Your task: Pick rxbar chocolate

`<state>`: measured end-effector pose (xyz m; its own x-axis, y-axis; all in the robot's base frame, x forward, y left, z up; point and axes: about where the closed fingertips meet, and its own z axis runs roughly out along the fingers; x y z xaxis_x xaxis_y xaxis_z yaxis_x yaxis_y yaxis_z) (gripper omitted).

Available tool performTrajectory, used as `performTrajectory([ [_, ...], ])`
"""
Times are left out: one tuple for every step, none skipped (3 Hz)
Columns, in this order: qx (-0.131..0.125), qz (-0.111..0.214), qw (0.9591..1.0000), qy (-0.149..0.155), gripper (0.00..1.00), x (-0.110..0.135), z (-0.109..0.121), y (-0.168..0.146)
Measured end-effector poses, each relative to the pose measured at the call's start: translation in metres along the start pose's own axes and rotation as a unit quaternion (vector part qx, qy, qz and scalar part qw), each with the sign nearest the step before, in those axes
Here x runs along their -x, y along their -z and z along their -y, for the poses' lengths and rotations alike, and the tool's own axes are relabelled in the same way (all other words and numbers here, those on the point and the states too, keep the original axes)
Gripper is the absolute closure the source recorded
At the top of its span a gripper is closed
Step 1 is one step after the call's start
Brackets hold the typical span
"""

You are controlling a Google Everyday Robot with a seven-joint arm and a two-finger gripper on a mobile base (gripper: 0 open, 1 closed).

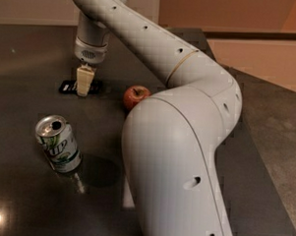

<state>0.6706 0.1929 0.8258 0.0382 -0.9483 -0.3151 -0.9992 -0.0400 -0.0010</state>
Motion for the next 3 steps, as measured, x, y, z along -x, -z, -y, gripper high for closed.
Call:
performTrajectory([
  [0.000, 0.001, 1.0000, 0.003, 0.65, 0.003, -0.003, 0.000],
  [-0.003, 0.002, 1.0000, 0.004, 0.87, 0.005, -0.003, 0.002],
  [-0.011, 0.006, 0.9999, 0.006, 1.00, 0.009, -0.006, 0.011],
])
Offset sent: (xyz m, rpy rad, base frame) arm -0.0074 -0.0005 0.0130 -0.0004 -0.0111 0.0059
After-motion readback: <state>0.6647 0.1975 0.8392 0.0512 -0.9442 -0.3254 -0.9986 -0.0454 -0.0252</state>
